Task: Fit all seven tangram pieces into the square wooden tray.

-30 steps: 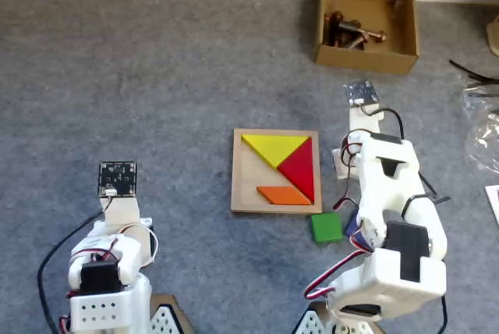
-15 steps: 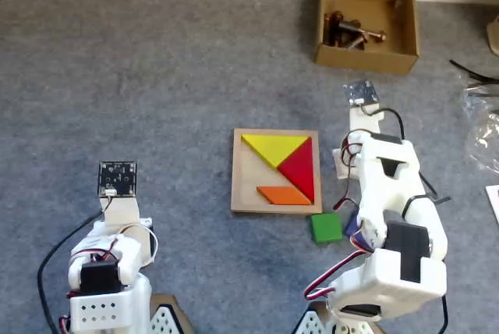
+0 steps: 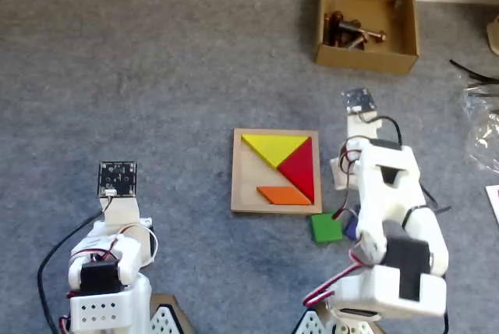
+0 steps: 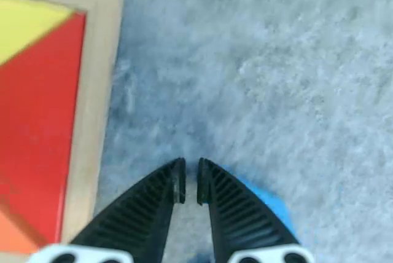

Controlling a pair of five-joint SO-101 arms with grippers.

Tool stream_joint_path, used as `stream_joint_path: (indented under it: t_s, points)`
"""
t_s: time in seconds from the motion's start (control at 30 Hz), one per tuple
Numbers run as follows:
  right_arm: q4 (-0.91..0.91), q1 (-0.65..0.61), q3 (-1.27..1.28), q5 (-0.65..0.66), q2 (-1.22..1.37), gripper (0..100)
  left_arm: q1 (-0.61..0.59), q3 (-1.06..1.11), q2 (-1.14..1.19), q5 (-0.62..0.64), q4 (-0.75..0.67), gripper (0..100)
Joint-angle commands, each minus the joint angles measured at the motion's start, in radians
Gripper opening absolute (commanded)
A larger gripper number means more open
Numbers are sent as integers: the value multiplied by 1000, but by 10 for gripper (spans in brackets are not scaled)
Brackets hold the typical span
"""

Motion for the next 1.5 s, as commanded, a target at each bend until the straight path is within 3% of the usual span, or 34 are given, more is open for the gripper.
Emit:
stream_joint_path:
  t_s: [0.0,0.67,0.8,1.03,1.3,1.47]
  points:
    - [16,16,67,11,-104,41,-8,21,7,2,8,5]
    - [56,21,150,11,-568,46,-8,21,7,2,8,5]
    - [77,96,143,48,-601,70,-8,21,7,2,8,5]
    - [-38,326,54,71,-440,134,-8,21,7,2,8,5]
    - [-33,349,-206,109,-39,134,-8,21,7,2,8,5]
    - [166,363,-424,112,16,137,-8,21,7,2,8,5]
